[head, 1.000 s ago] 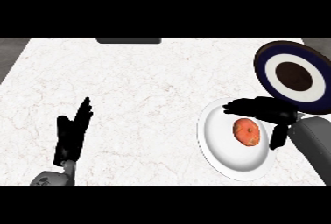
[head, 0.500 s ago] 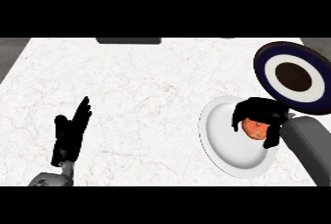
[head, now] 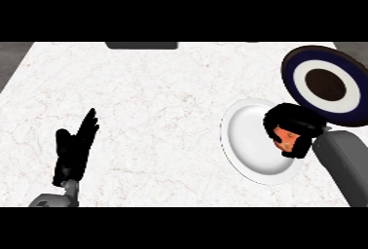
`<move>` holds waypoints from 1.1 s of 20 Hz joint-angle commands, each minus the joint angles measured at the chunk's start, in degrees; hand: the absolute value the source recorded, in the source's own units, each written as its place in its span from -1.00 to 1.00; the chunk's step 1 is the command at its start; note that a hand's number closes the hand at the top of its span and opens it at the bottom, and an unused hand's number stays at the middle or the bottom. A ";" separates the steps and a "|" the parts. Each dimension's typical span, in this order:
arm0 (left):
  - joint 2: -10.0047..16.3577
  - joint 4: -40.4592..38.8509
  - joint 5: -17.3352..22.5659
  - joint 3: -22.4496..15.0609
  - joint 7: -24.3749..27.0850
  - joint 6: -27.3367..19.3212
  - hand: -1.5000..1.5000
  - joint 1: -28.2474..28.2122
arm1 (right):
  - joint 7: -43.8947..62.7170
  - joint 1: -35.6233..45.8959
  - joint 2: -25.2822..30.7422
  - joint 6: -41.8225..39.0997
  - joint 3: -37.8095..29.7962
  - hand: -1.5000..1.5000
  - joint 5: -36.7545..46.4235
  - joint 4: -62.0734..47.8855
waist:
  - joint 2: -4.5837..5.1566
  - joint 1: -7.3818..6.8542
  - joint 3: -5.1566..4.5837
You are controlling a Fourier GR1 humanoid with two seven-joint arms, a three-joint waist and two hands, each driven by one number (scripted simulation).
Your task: Pick the squash from the plate and place it in the plate
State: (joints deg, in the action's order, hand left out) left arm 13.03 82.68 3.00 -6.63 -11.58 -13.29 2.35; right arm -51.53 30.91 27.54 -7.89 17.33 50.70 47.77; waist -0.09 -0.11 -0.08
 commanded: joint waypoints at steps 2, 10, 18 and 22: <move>-2.46 -1.65 -1.78 -1.41 2.90 -1.36 0.00 -1.75 | 8.32 -1.98 -0.99 8.61 -6.14 1.00 -0.60 0.99 | 0.00 0.54 0.07; -2.53 0.22 -3.30 -0.65 -1.46 -3.23 0.00 1.09 | 10.70 -11.81 1.34 15.96 -13.22 1.00 -5.64 17.41 | -0.35 1.51 0.04; -1.54 1.75 -2.27 0.22 -3.94 -1.44 0.00 1.32 | 16.45 -10.21 3.46 13.51 -26.37 1.00 -17.87 28.24 | -0.24 0.96 0.06; -3.36 2.68 -3.54 -0.93 -0.23 -1.60 0.00 -2.17 | 18.50 -9.27 6.71 10.74 -31.20 1.00 -19.64 23.64 | 0.06 -0.02 0.08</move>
State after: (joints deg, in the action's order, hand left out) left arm 11.07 84.98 0.66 -6.57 -13.51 -14.36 1.63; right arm -35.59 19.14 31.23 5.95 -9.13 33.94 73.35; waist -0.22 0.53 -0.02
